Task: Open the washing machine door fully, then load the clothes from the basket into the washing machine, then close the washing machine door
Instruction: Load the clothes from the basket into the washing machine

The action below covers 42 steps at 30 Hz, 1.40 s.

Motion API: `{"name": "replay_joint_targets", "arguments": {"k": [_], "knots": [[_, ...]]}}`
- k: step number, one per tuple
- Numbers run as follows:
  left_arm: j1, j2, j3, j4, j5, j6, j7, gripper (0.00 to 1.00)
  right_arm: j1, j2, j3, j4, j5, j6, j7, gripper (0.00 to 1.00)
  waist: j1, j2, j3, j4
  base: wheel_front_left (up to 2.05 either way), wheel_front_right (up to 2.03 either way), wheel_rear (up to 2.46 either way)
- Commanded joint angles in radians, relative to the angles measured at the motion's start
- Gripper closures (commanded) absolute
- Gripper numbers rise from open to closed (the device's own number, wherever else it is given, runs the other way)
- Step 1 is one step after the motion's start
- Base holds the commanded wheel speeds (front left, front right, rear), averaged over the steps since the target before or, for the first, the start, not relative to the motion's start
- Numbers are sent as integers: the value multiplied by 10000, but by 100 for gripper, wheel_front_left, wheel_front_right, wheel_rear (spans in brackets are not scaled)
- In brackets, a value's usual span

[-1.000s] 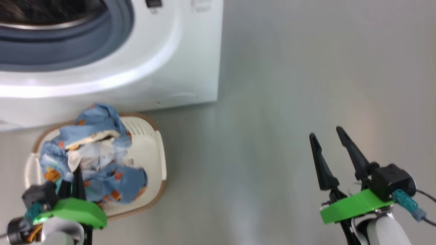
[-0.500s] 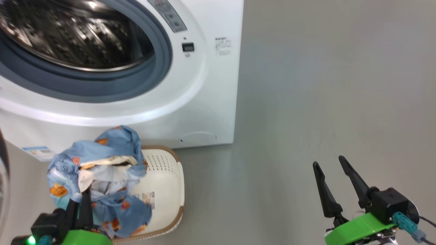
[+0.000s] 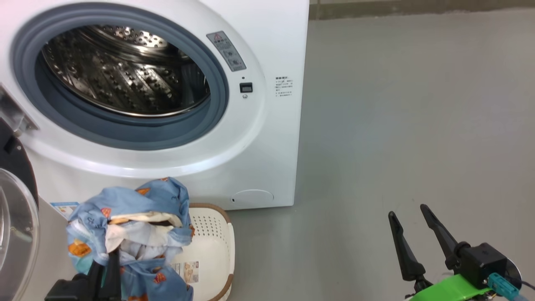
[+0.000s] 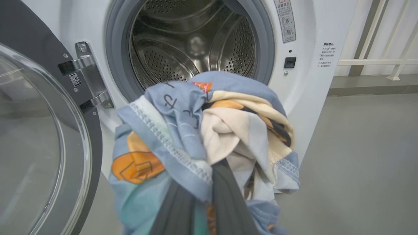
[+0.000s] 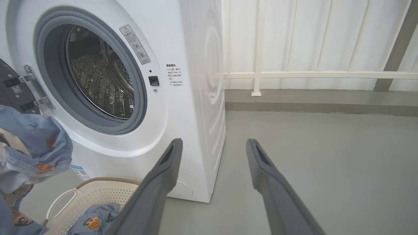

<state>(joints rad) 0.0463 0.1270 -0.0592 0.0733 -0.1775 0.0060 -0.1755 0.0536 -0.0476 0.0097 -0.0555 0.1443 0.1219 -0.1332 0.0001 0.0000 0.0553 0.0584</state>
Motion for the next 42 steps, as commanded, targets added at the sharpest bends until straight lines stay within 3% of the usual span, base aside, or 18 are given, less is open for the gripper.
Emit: {"name": "replay_joint_targets", "arguments": {"k": [1,31,42], "knots": [[-88,228,324,-396,26,140,32,100,-1,-26,211,-345,55,88,35,0,-1,0,-151,14,0,0,0],[79,292,35,-623,-144,339,346,100,246,-26,232,-294,170,88,65,0,-1,0,-510,38,0,0,0],[-908,253,27,96,-481,201,232,100,11,-26,394,-520,140,88,98,0,-1,0,62,-191,0,0,0]]}}
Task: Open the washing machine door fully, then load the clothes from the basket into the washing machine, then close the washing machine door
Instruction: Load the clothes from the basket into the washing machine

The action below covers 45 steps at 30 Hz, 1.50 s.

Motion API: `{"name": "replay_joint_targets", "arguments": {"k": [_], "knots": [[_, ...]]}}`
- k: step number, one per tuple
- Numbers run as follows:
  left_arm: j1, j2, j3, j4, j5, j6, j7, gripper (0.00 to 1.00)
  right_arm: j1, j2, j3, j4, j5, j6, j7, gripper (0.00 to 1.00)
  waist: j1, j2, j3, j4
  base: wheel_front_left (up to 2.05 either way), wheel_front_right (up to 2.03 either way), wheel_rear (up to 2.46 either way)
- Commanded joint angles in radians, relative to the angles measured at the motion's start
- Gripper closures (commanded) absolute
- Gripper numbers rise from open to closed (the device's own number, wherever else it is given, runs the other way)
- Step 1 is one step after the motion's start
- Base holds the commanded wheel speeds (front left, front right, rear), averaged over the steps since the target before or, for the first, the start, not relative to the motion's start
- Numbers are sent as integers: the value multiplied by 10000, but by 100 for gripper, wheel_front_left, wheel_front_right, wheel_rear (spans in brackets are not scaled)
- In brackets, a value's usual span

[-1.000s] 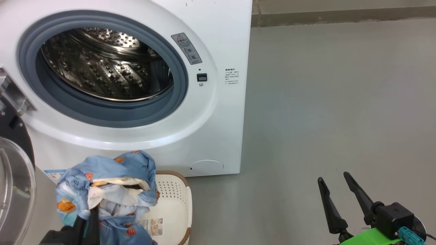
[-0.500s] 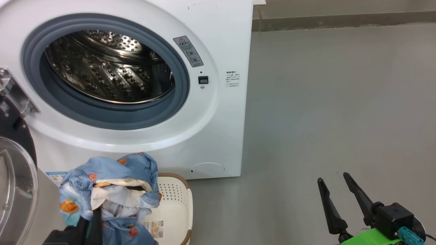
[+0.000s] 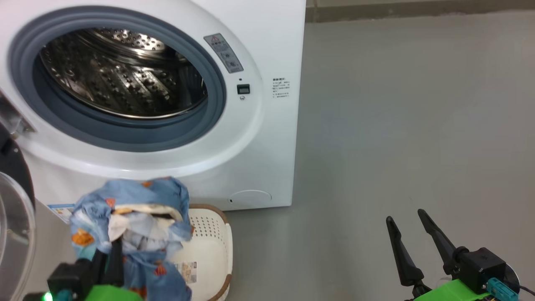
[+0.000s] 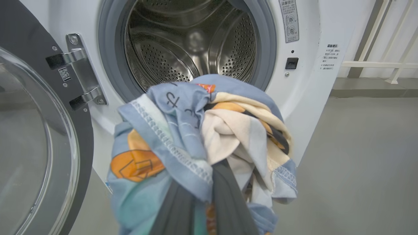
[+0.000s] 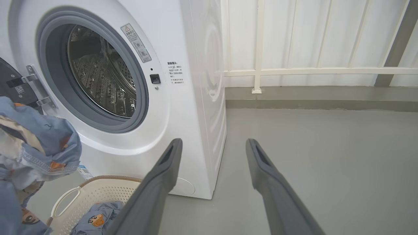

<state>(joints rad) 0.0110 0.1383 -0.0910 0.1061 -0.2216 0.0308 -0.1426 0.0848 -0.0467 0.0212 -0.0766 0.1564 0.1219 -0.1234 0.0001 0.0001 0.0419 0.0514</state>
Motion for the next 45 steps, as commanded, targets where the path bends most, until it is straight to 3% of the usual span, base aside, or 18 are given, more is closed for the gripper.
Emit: {"name": "replay_joint_targets", "arguments": {"k": [1,14,23,38,45], "knots": [[-745,134,361,-82,-94,-70,-114,100,-346,-35,301,-343,17,88,-5,0,-1,-1,317,-172,0,0,0],[-4603,480,861,3053,-1004,-672,-228,100,-1325,-35,669,-577,70,88,-305,0,-1,-1,2682,-1122,0,0,0],[-8146,1823,1100,5483,-1456,-1273,482,100,-2398,-35,1203,-208,416,88,-892,0,-1,-1,4697,-2133,0,0,0],[-11567,4130,938,6479,-2258,-1593,2938,100,-3471,-35,1962,352,923,88,-1360,0,-1,-1,6594,-3257,0,0,0],[-12797,5093,713,6477,-2141,-1606,2943,100,-3704,-35,2078,356,1176,88,-1380,0,-1,-1,7072,-3674,0,0,0]]}}
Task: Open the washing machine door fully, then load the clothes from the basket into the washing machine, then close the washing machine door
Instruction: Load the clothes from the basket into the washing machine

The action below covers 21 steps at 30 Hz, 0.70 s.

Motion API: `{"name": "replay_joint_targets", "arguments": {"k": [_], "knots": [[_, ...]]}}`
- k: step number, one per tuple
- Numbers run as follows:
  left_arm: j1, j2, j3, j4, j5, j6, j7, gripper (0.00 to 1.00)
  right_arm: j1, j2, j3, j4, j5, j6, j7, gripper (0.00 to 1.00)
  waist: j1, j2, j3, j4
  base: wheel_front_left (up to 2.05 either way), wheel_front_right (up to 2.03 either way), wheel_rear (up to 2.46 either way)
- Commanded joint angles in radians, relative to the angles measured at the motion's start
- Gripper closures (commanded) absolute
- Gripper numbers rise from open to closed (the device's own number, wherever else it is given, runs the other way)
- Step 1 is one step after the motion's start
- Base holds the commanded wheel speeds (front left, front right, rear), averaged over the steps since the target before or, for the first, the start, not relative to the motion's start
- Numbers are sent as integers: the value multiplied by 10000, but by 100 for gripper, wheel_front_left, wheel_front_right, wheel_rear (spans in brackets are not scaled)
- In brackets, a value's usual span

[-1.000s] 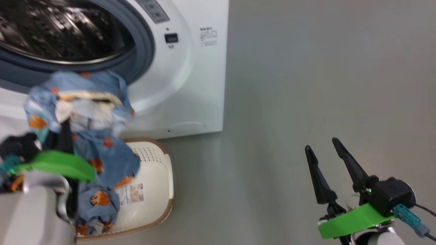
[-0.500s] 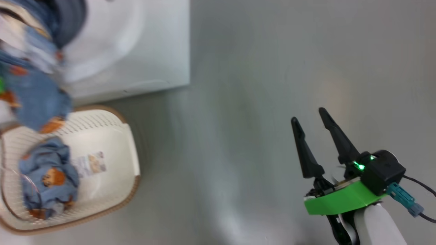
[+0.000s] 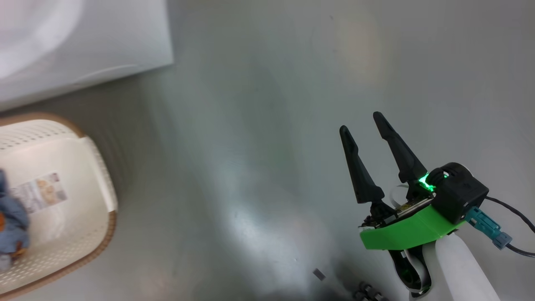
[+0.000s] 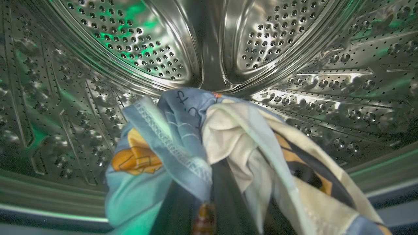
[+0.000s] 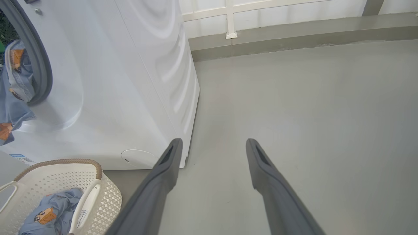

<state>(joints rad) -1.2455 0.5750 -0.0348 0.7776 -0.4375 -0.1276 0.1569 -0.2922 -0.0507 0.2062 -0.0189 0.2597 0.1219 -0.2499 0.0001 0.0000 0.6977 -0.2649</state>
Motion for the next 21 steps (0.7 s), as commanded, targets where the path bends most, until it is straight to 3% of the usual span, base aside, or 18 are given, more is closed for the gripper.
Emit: {"name": "replay_joint_targets", "arguments": {"k": [1,7,14,21], "knots": [[-411,836,134,-275,107,23,-178,100,64,5,236,-225,169,88,-115,0,-1,0,563,-548,0,0,0],[-1581,1400,26,-413,798,513,-1468,100,24,5,302,-300,302,88,-116,0,-1,0,823,-707,0,0,0],[-2697,1546,-268,-430,1565,1205,-2972,100,-130,5,353,-346,373,88,-117,0,-1,0,1085,-658,0,0,0],[-3335,1685,-469,-267,2014,1556,-3864,100,-259,5,418,-411,415,88,-117,0,-1,0,1300,-609,0,0,0]]}}
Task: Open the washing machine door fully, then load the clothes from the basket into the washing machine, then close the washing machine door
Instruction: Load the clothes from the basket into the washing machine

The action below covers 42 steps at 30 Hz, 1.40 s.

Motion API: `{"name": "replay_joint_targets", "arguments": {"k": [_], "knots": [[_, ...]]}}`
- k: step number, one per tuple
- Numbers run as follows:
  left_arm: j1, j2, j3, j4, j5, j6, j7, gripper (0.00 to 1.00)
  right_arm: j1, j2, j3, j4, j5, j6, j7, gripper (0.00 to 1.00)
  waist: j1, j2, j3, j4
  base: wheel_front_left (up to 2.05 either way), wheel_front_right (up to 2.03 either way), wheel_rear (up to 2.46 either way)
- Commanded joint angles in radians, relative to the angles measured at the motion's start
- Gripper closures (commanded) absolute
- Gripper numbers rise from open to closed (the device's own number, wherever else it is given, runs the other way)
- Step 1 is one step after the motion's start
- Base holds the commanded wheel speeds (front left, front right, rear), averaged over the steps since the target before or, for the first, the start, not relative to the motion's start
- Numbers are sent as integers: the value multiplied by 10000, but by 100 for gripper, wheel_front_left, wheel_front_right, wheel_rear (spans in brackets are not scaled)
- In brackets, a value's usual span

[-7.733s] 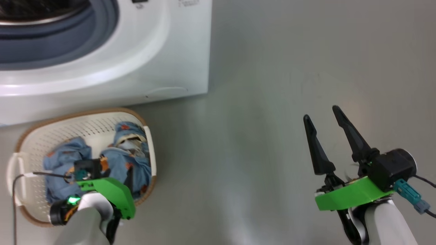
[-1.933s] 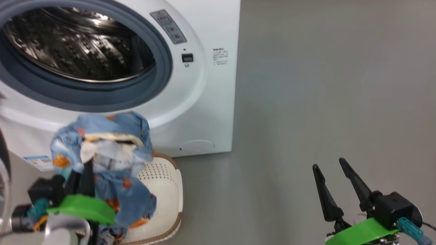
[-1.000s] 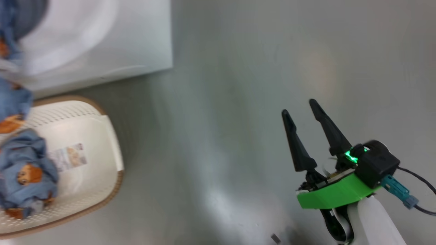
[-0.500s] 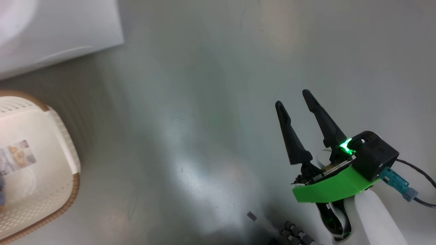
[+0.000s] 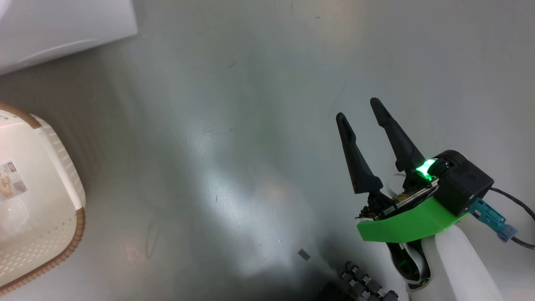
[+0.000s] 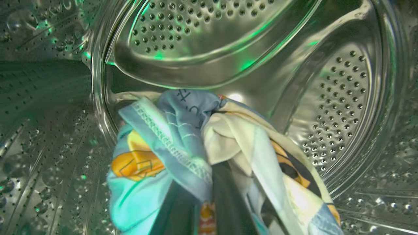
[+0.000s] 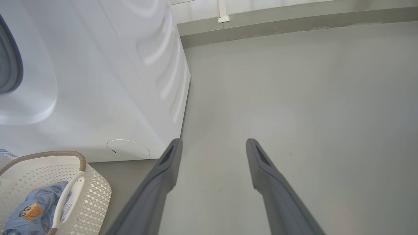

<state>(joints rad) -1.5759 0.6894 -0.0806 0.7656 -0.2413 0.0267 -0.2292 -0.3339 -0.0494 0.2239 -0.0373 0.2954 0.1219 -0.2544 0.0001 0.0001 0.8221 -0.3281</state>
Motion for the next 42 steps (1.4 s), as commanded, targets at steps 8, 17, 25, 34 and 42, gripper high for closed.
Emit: {"name": "replay_joint_targets", "arguments": {"k": [8,17,25,34,42], "knots": [[238,225,-84,889,-436,-398,1010,100,40,-8,310,-135,147,88,-74,0,-1,-1,141,65,0,0,0],[493,5,-211,1372,-699,-490,1723,0,-45,-8,281,0,195,88,-74,0,-1,-1,49,97,0,0,0],[1012,-269,-362,1467,-737,-325,1400,0,25,-8,90,121,56,88,-74,0,-1,-1,-340,404,0,0,0],[2262,-767,-444,1407,-964,-332,496,0,190,-8,-157,219,-228,88,-74,0,-1,-1,-1096,971,0,0,0],[4369,-1251,-173,157,-1381,-218,-195,0,480,-8,-435,370,-420,88,-74,0,-1,-1,-1876,1458,0,0,0]]}}
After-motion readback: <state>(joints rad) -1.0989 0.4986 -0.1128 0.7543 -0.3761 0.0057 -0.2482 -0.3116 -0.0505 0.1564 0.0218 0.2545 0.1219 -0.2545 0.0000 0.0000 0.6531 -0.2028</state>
